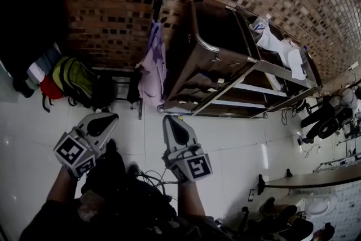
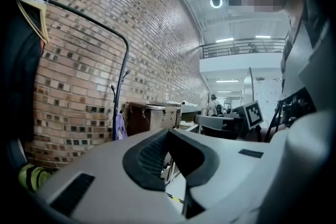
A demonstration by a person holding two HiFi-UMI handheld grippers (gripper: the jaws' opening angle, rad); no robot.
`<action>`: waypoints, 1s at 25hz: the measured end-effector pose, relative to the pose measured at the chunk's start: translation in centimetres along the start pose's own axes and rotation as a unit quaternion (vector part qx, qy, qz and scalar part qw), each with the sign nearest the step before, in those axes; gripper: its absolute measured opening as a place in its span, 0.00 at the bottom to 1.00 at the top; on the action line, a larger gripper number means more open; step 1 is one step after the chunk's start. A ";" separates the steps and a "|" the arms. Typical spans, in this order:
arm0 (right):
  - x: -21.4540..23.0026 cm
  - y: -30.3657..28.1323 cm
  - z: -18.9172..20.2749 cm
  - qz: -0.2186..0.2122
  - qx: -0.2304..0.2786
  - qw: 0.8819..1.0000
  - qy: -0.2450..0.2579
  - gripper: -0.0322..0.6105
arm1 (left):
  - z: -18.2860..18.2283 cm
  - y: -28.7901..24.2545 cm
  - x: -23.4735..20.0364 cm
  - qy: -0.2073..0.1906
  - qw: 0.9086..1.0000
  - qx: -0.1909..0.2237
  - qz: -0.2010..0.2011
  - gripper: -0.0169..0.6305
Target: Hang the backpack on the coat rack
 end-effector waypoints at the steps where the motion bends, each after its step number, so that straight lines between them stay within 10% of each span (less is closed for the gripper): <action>1: -0.5 -0.1 0.0 -0.003 -0.001 1.000 0.002 0.05 | 0.0 0.5 -0.1 0.000 1.000 0.001 -0.004 0.07; 25: -15.6 -3.0 2.5 -0.012 -0.050 0.998 0.033 0.05 | 2.6 15.2 -3.9 0.034 0.999 -0.016 -0.002 0.07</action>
Point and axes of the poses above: the fingertips, and each gripper's own axes: y backward along the fingers, x to its right, z out of its underside, the point moved 3 cm from there along y, backward along the fingers
